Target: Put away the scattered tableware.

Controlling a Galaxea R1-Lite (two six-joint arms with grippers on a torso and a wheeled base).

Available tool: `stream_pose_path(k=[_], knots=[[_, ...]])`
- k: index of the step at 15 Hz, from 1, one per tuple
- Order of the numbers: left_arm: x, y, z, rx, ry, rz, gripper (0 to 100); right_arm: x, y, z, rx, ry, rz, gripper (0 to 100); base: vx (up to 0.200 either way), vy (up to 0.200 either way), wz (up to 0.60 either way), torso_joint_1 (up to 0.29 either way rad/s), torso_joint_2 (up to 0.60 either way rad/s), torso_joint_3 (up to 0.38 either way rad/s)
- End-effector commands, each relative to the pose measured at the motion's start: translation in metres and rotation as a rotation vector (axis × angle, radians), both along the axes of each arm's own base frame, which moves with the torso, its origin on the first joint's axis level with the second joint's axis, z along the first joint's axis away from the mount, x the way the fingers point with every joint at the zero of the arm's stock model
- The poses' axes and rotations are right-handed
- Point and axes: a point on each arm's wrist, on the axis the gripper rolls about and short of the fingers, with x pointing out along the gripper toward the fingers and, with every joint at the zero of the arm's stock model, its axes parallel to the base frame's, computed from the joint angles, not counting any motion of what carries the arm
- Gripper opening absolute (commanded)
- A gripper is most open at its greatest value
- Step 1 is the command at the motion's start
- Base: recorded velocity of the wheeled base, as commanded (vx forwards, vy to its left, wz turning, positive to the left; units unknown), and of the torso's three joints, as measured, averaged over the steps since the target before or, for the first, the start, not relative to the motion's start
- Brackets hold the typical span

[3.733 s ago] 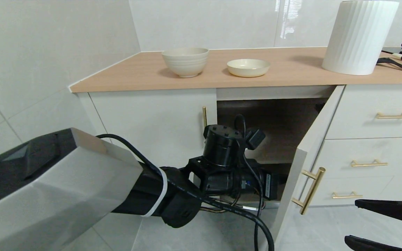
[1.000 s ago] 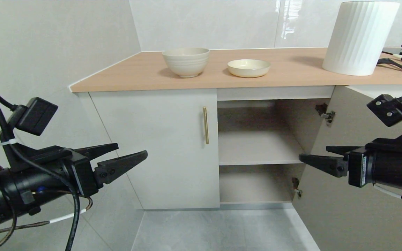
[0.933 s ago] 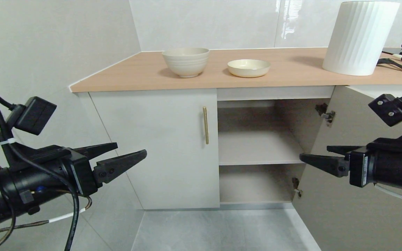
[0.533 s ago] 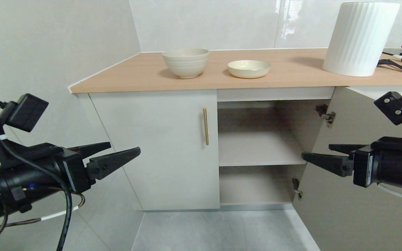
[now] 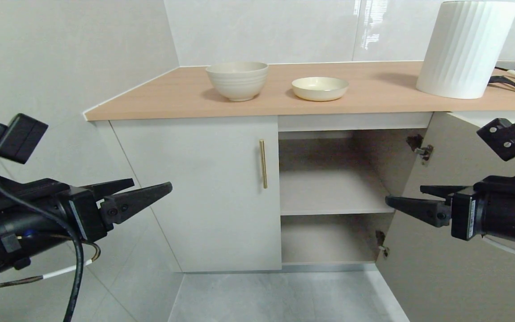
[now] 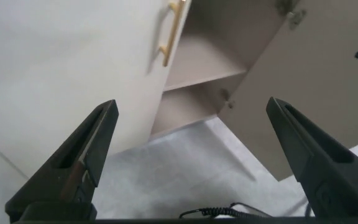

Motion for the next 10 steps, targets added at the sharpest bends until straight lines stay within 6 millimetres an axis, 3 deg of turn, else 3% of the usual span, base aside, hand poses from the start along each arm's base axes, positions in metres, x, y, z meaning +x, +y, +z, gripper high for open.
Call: stream_pose_path(k=[1,9,10], knots=[[-0.001,0.0014,0.0033,-0.003,-0.011,0.006,100,0.0002,0.0003,-0.0003,0.0,0.001,0.001,100,0.2,0.0,0.0,-0.002,0.0,0.002],[-0.0025,0.0102,0.0077,0.002,0.015,0.047,100,-0.001,0.0018,-0.0002,0.0,0.002,0.012,100,0.2,0.0,0.0,-0.001,0.0,0.002],[-0.0025,0.0102,0.0077,0.002,0.015,0.047,100,-0.0012,0.0014,-0.0003,0.0,0.002,0.01,100,0.0,0.0,0.0,0.0,0.0,0.0]])
